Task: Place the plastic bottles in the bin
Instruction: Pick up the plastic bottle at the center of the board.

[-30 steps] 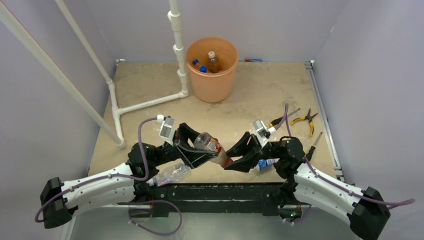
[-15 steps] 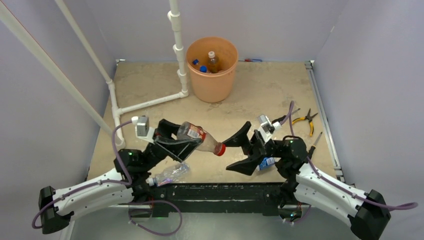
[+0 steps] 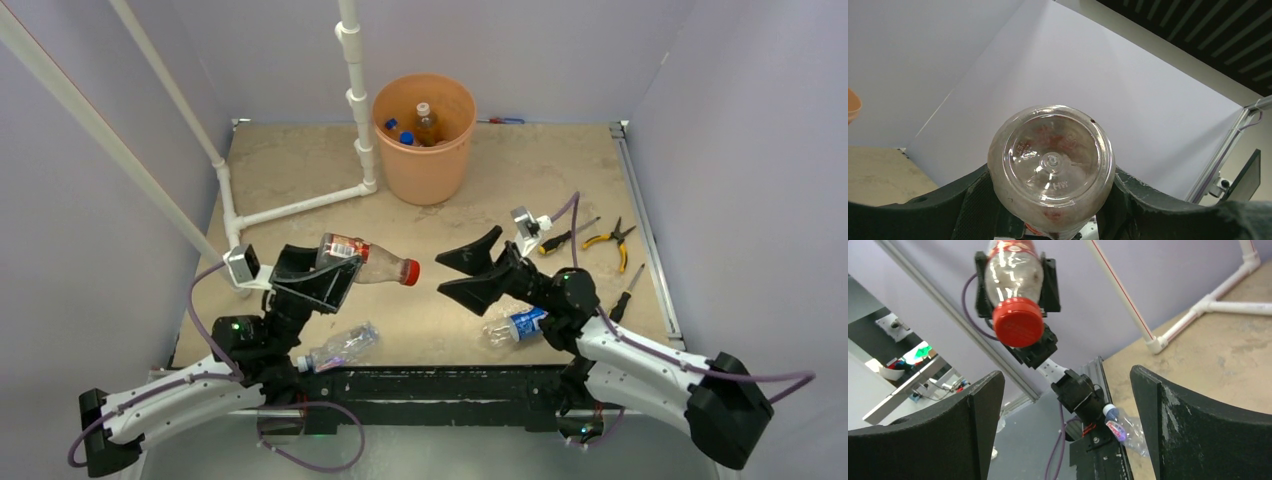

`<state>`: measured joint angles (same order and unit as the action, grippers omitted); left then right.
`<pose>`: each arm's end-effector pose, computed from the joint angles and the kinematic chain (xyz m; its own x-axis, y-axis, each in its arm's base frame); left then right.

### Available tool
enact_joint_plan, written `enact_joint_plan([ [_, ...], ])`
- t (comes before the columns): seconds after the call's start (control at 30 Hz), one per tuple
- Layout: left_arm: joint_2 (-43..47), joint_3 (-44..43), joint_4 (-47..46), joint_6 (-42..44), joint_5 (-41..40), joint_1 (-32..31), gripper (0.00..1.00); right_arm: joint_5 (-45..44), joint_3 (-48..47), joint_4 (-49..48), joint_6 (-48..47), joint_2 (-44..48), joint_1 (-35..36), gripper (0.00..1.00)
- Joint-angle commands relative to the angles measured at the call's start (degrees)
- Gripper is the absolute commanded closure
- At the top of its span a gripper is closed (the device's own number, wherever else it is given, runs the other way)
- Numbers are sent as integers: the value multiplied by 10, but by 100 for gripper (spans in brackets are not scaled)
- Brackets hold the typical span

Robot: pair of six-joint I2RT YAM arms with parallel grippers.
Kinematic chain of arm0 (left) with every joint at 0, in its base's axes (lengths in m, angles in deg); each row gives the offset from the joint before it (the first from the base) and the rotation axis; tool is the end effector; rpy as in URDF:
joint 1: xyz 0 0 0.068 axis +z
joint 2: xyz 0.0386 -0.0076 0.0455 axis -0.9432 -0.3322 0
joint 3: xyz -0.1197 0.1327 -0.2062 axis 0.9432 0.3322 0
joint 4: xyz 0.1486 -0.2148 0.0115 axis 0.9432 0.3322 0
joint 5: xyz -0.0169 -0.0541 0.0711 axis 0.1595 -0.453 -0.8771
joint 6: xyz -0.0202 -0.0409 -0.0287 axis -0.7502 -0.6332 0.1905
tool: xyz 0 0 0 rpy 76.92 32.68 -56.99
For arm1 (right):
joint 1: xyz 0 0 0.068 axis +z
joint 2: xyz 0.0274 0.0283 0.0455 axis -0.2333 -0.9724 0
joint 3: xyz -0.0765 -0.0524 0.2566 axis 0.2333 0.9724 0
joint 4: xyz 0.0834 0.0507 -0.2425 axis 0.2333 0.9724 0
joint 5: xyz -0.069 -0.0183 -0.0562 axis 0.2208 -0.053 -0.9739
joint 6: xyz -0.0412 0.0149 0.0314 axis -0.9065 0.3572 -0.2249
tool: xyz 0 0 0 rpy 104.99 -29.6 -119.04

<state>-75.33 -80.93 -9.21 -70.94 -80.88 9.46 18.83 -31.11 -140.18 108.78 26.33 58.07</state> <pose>0.0593 -0.0895 0.3316 -0.2494 -0.8646 -0.4362 0.7936 0.0756 -0.6037 0.1192 0.1399 0.2978 -0.4725 0.5103 -0.7185 -0.8501 -0.0488 0.5244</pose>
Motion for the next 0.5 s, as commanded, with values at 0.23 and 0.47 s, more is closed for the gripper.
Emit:
enact_joint_plan([
  [0.23,46,-23,-2,53,-48,-1,58,6,-82,-142,10,-131,-2,2],
  [0.47,65,-31,31,81,-75,-1,59,5,-84,-163,7,-143,-3,3],
])
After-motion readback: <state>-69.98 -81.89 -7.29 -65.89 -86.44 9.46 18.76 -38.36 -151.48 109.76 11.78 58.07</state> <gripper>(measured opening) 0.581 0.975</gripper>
